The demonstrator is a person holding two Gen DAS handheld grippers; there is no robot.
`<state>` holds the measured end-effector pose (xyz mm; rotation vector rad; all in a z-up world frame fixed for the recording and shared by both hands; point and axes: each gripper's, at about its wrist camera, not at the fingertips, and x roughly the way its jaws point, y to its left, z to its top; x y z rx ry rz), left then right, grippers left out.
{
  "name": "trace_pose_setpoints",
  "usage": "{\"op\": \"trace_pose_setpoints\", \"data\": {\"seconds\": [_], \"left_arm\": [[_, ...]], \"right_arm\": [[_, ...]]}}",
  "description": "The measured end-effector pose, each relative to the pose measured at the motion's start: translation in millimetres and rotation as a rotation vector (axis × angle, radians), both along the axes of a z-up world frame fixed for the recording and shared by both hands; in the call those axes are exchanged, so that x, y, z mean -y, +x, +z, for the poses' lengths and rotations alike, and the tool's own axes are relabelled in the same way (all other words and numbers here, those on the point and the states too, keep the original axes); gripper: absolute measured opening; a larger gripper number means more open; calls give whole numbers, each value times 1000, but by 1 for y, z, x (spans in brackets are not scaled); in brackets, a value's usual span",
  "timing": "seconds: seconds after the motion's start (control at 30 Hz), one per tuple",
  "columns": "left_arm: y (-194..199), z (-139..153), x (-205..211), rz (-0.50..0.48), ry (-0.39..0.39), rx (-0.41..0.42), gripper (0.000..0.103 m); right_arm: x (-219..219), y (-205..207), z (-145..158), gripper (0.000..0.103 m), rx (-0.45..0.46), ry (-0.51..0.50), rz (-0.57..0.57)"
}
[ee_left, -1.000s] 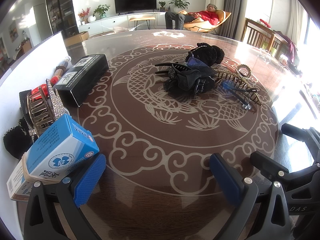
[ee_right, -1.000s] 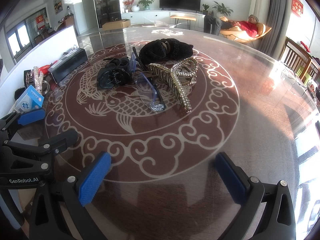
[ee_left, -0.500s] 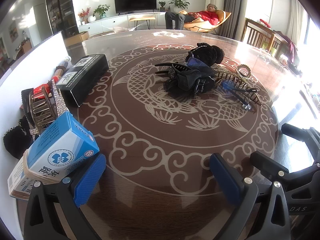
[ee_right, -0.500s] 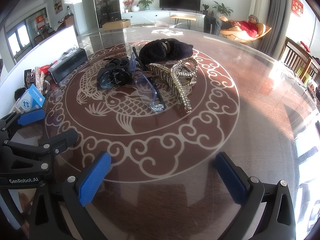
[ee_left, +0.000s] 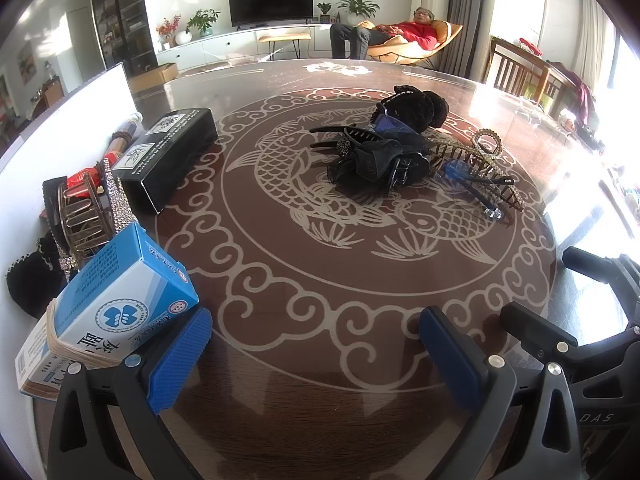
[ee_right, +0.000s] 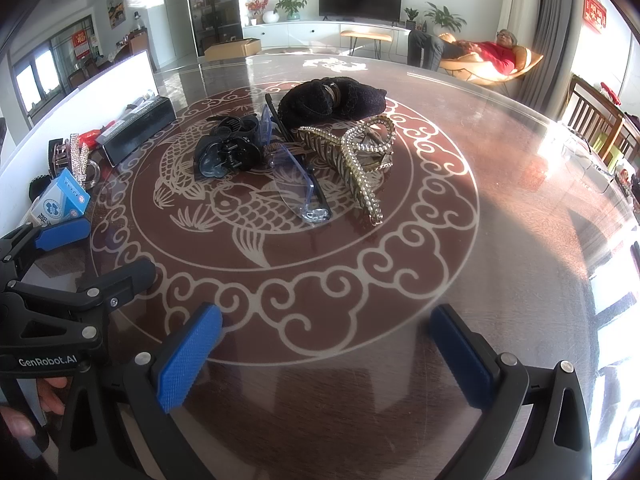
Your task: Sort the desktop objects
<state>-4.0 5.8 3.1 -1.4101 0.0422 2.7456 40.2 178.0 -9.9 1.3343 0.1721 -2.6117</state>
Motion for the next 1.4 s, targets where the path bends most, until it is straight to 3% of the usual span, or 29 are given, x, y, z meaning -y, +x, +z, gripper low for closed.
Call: {"op": "trace_pose_setpoints", "data": {"seconds": [0.27, 0.4, 0.53, 0.87, 0.93, 1.07, 1.2, 1.27, 1.4], "left_arm": [[12, 2, 6, 12, 4, 40, 103], [44, 11, 28, -2, 114, -9, 103], [71, 18, 65, 31, 132, -40, 103], [74, 34, 136, 176, 55, -105, 103], [69, 32, 136, 164, 53, -116, 103], [56, 29, 122, 149, -78, -108, 103], [55, 58, 114, 95, -102, -238, 103], [38, 56, 111, 40, -95, -177, 103], [15, 22, 99, -62, -139, 3, 103]], "right_arm": [[0, 0, 0, 103, 0, 0, 0], [0, 0, 0, 103, 0, 0, 0], [0, 0, 0, 103, 0, 0, 0], [0, 0, 0, 103, 0, 1, 0], [0, 0, 0, 103, 0, 1, 0], [0, 0, 0, 103, 0, 1, 0], [0, 0, 0, 103, 0, 1, 0], [0, 0, 0, 103, 0, 1, 0], [0, 0, 0, 103, 0, 1, 0]]}}
